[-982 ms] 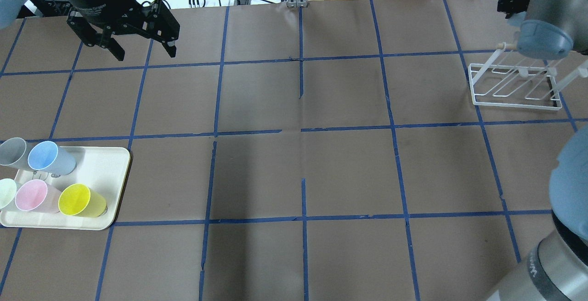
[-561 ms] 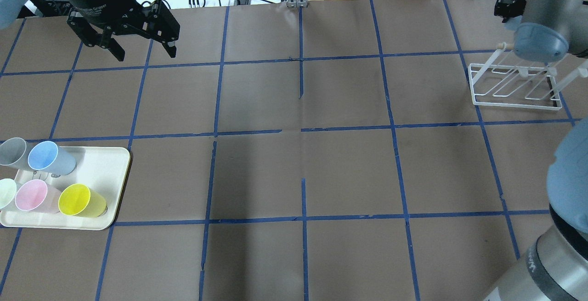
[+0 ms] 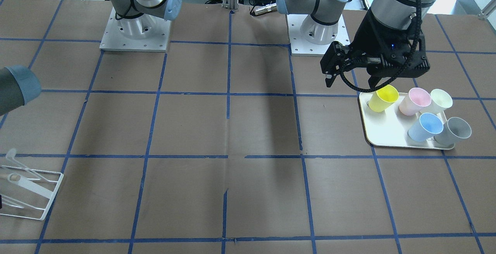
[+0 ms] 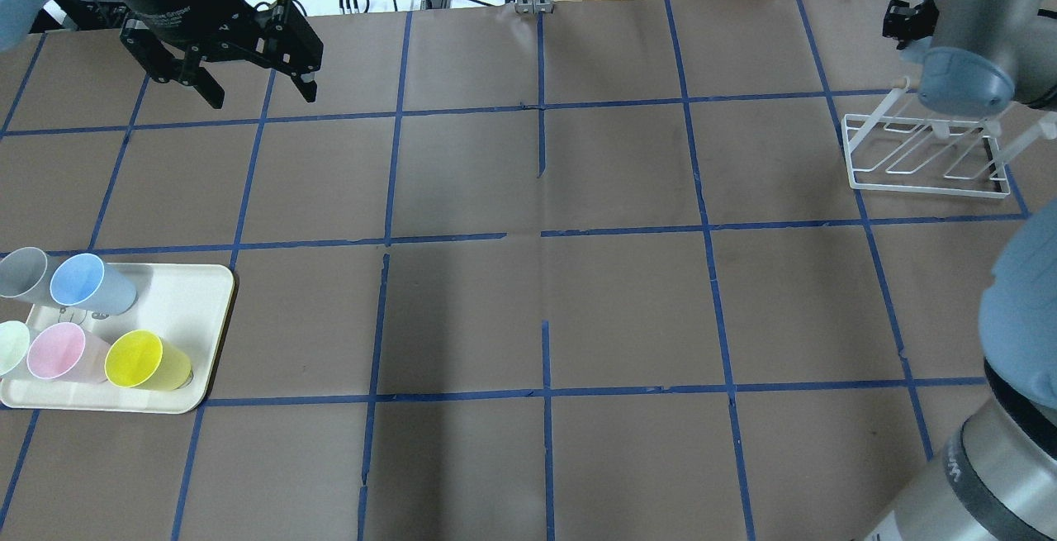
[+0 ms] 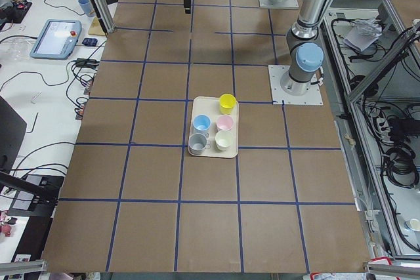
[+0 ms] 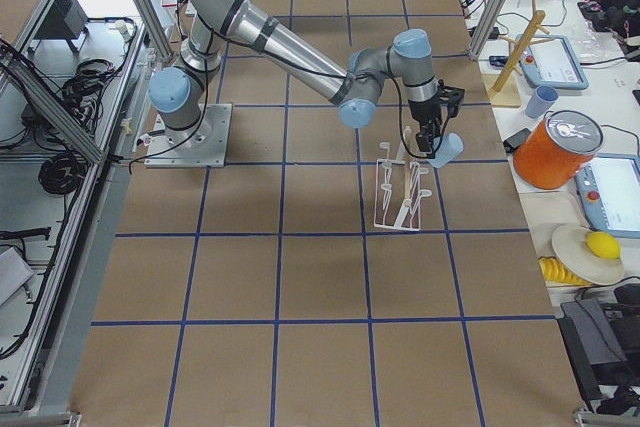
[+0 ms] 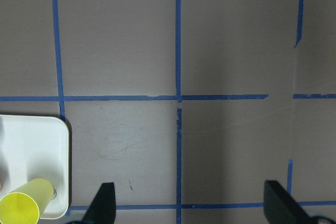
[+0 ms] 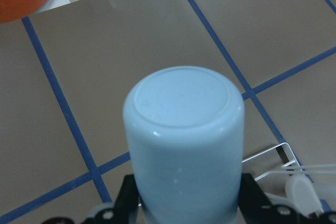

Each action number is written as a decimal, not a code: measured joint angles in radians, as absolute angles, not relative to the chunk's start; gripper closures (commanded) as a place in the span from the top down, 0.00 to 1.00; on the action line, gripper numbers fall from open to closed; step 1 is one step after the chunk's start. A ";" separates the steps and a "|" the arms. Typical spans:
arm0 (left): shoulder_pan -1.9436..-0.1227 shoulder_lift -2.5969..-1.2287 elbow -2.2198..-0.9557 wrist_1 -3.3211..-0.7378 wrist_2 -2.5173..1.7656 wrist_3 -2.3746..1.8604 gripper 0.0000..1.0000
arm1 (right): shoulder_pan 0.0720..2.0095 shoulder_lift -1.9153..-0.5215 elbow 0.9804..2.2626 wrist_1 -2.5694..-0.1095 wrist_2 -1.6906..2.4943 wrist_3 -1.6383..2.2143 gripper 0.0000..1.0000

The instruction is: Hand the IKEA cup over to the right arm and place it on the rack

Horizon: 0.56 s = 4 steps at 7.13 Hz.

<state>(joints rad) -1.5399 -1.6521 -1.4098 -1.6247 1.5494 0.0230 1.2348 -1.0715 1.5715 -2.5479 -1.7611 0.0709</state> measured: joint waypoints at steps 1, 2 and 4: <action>-1.540 -1.652 -1.410 -1.625 1.549 0.023 1.00 | 1.235 -1.065 1.572 -2.548 -1.761 0.072 0.00; -1.540 -1.652 -1.410 -1.625 1.549 0.023 1.00 | 1.235 -1.062 1.573 -2.548 -1.761 0.075 0.00; -1.539 -1.652 -1.411 -1.624 1.549 0.023 1.00 | 1.235 -1.058 1.575 -2.547 -1.761 0.086 0.00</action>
<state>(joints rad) -1.5390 -1.6521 -1.4106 -1.6245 1.5493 0.0230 1.2349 -1.0585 1.5751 -2.5465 -1.7606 0.0858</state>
